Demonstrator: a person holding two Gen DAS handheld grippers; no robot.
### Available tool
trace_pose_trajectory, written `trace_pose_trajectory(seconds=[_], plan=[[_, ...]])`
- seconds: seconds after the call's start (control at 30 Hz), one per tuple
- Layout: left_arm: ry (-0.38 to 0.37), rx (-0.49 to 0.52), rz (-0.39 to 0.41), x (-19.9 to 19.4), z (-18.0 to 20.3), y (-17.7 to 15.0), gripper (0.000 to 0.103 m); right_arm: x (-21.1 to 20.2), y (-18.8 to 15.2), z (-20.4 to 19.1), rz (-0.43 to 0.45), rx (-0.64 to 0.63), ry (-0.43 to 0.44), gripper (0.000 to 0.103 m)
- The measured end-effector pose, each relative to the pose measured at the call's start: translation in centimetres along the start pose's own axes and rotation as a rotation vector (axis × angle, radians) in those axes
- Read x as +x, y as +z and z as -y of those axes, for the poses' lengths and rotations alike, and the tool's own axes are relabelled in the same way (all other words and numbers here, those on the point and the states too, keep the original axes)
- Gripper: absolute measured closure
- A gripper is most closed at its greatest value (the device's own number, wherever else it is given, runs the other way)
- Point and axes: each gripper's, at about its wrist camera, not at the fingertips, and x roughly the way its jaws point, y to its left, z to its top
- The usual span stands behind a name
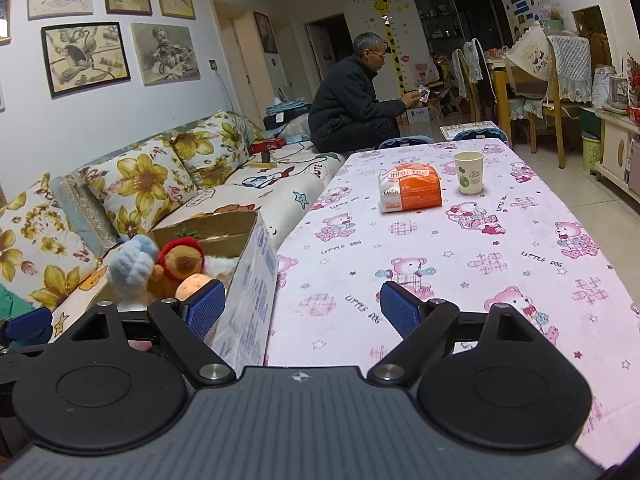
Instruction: Organize soft objects
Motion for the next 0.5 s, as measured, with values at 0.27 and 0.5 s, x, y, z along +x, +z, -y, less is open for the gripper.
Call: trace_pose_trajectory(seconds=[0.27, 0.5], plan=[[0.003, -0.026, 0.02, -3.2, -1.1, -0.1, 0.001, -1.2, -0.2, -0.8, -0.016, -0.034, 0.0, 0.0], [0.011, -0.05, 0.03, -5.2, -2.2, -0.1, 0.001, -1.6, -0.2, -1.5, -0.016, -0.075, 0.006, 0.0]])
